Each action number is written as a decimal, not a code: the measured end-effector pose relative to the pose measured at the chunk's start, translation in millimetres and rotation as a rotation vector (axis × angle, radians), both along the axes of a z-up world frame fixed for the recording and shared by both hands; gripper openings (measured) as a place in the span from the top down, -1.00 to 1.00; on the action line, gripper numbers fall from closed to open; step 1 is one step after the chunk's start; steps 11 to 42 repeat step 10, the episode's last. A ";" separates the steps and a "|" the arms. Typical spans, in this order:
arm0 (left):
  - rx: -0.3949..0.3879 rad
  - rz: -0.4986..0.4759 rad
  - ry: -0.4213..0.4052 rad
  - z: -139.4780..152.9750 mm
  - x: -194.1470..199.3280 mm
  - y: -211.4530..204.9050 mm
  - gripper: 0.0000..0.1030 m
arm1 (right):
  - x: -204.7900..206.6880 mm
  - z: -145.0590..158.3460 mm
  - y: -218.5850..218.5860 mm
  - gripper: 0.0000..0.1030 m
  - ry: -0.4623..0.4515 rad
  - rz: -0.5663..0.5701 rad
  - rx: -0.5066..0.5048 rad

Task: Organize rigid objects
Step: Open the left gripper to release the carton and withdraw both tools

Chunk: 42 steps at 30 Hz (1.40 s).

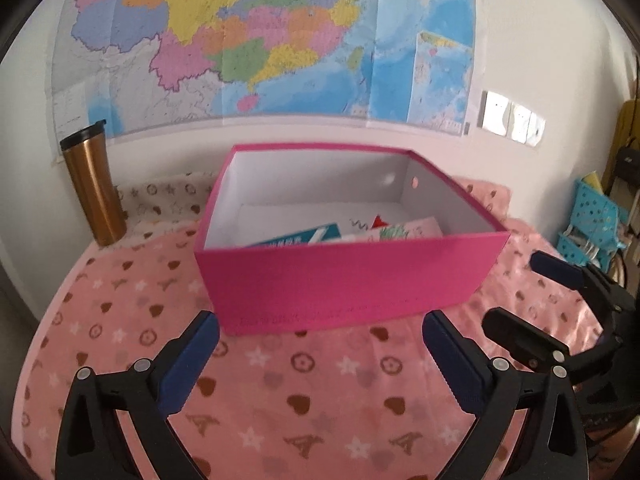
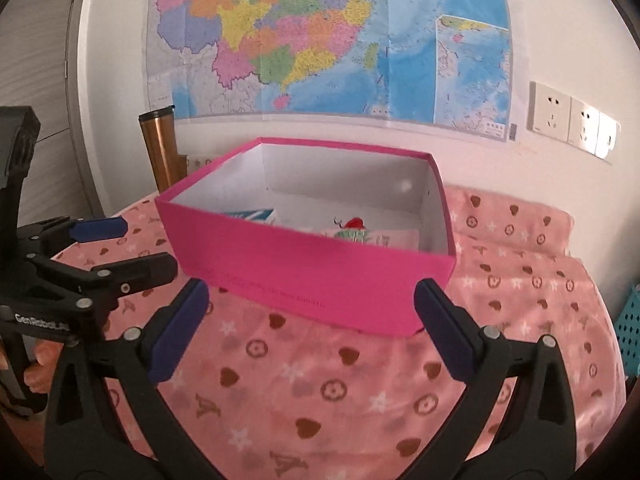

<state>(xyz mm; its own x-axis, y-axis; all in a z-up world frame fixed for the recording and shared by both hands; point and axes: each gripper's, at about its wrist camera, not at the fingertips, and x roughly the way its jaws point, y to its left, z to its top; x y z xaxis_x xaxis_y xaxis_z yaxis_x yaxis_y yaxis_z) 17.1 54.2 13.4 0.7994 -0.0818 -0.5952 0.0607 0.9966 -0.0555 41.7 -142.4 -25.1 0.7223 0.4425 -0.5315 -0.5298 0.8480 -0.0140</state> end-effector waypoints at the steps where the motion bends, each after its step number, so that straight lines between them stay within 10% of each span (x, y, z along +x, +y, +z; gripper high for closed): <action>1: -0.004 0.005 0.006 -2.0 -1.4 0.0 -1.00 | -3.3 -2.2 -1.1 -0.99 0.002 -0.003 -0.001; 42: 0.033 0.034 -0.017 -11.1 -19.0 -6.7 -1.00 | -15.7 -13.3 -9.2 -0.99 0.038 -0.020 0.009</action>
